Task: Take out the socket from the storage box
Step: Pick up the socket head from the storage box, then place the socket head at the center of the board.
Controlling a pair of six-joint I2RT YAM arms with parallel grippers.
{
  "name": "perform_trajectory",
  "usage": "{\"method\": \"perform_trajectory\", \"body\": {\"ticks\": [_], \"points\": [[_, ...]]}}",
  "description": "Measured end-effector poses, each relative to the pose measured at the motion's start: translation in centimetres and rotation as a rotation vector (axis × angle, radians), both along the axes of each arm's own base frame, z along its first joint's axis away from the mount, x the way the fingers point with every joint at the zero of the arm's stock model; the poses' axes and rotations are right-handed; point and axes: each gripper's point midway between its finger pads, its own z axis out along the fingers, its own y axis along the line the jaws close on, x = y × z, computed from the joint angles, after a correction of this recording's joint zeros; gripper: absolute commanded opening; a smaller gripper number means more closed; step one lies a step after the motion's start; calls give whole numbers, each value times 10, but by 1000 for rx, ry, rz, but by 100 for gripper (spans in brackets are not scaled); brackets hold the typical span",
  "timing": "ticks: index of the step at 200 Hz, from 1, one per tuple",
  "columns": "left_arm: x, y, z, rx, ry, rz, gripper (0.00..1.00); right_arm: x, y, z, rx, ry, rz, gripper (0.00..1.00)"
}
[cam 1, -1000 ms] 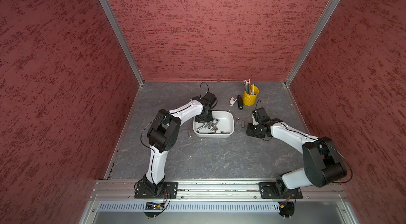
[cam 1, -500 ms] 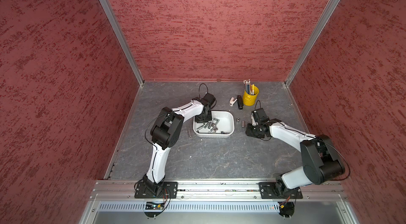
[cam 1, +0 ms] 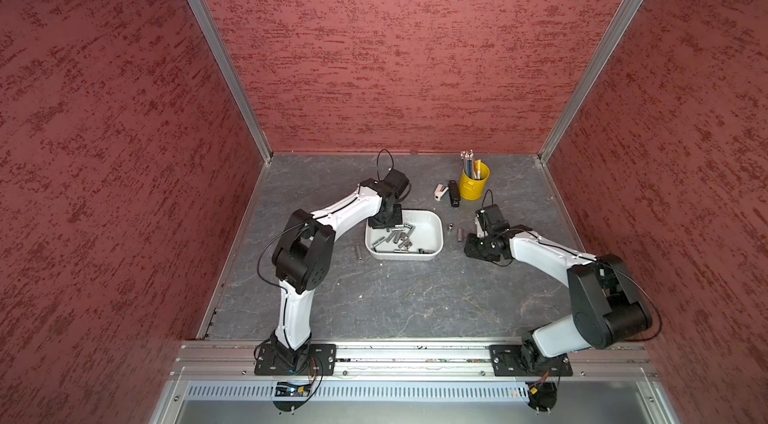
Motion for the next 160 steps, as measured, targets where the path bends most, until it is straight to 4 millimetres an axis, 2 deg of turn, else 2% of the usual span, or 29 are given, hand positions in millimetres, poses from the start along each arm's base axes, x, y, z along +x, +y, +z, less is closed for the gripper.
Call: {"method": "perform_trajectory", "body": {"ticks": [14, 26, 45, 66, 113, 132, 160], "points": [[-11, -3, 30, -39, -54, -15, 0, 0, 0, 0, 0, 0, 0, 38], [-25, -3, 48, -63, -81, -26, 0, 0, 0, 0, 0, 0, 0, 38], [-52, 0, 54, -74, -82, -42, 0, 0, 0, 0, 0, 0, 0, 38], [-86, 8, 42, -55, -38, -53, 0, 0, 0, 0, 0, 0, 0, 38], [-155, 13, -2, 6, 63, -92, 0, -3, -1, -3, -2, 8, 0, 38], [-171, 17, -23, 26, 98, -89, 0, -3, -1, -3, -2, 8, 0, 38], [-178, 24, -50, 51, 128, -64, 0, -3, -1, -3, -1, 8, 0, 38]]}}
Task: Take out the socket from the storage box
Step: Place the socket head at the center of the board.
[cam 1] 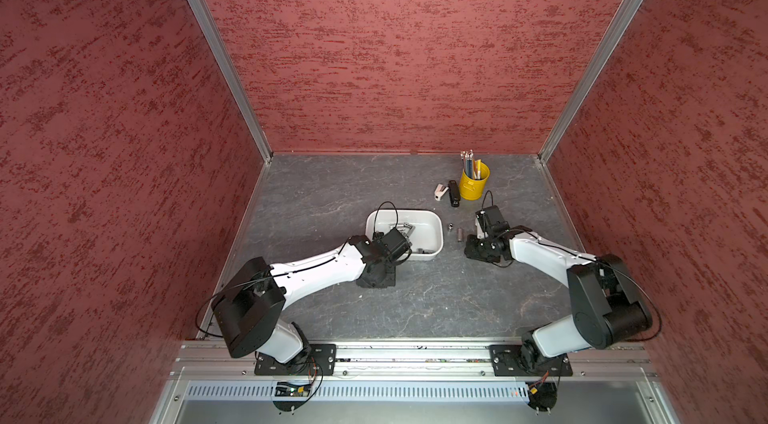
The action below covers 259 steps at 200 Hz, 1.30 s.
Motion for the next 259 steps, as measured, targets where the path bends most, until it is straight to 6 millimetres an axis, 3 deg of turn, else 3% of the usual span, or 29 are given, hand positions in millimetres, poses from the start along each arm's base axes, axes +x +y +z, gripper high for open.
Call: {"method": "perform_trajectory", "body": {"ticks": [55, 141, 182, 230, 259], "points": [[9, -11, -34, 14, 13, 13, 0, 0, 1, 0, 5, 1, 3, 38], [16, -20, -34, -21, -12, 17, 28, -1, 1, 0, 5, 3, 3, 38], [17, -22, -33, -33, -18, 19, 36, 0, 1, 0, 5, 2, 3, 38], [13, -17, -26, -24, -15, 19, 51, -1, 1, 0, 3, 4, 9, 38], [10, -16, 6, -78, -62, 7, 56, -2, 6, 13, 19, -19, 30, 38]]}}
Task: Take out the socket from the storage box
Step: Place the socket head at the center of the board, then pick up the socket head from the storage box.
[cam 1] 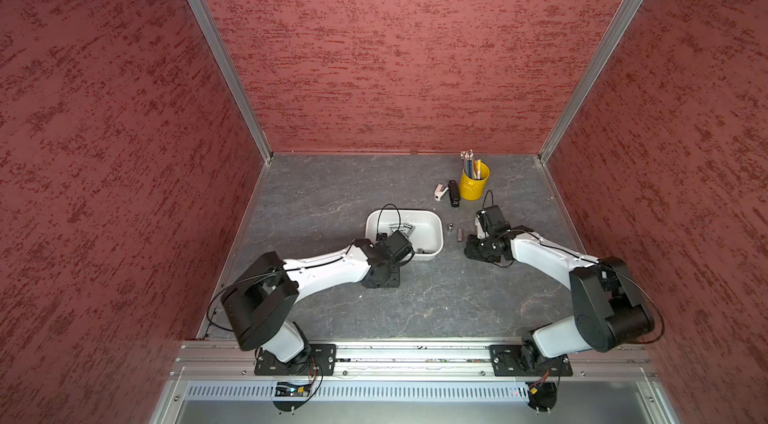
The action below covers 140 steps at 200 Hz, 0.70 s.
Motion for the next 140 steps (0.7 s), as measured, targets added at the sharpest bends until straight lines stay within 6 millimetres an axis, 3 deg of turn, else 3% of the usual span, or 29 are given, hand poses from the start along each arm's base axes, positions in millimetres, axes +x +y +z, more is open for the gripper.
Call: {"method": "perform_trajectory", "body": {"ticks": [17, 30, 56, 72, 85, 111, 130, 140], "points": [[4, 3, 29, -57, -67, 0, 57, 7, 13, 23, 19, -52, 49, 38], [11, 14, 47, -102, -113, 26, 57, 16, 38, 48, 40, -111, 126, 38], [28, 62, 57, -107, -148, 136, 57, 33, 98, 98, 65, -238, 318, 38], [30, 84, 63, -93, -155, 173, 57, 43, 134, 116, 59, -289, 433, 38], [31, 100, 71, -89, -172, 191, 57, 48, 162, 120, 43, -310, 530, 38], [29, 123, 87, -96, -214, 224, 56, 59, 207, 109, -4, -306, 684, 35], [27, 124, 96, -125, -230, 210, 56, 67, 231, 92, -30, -279, 766, 32], [25, 123, 97, -133, -225, 198, 56, 71, 238, 81, -43, -263, 799, 25]]}}
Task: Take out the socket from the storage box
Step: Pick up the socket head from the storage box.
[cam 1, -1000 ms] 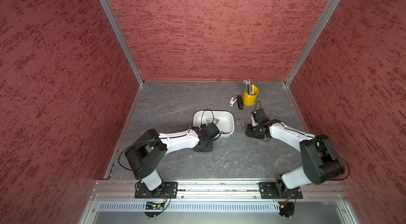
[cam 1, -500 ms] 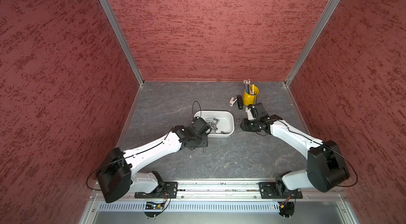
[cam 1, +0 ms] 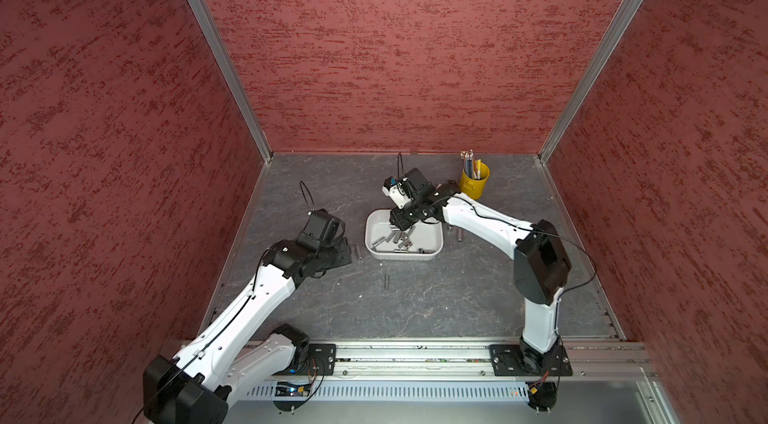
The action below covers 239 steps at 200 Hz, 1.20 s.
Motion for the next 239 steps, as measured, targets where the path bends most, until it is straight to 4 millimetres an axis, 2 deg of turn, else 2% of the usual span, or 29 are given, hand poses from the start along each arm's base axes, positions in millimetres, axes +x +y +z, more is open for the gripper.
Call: {"method": "perform_trajectory", "body": {"ticks": [50, 106, 184, 239], "points": [[-9, -10, 9, -54, 9, -55, 56, 9, 13, -42, -102, 61, 87, 21], [-12, -9, 17, -67, -23, -69, 56, 6, 3, -75, -204, 105, 116, 21], [-11, -8, 13, -63, -8, -65, 56, 15, -6, -89, -287, 71, 120, 23], [-10, -8, 13, -63, -9, -65, 56, 21, -10, -87, -317, 41, 110, 23]]}}
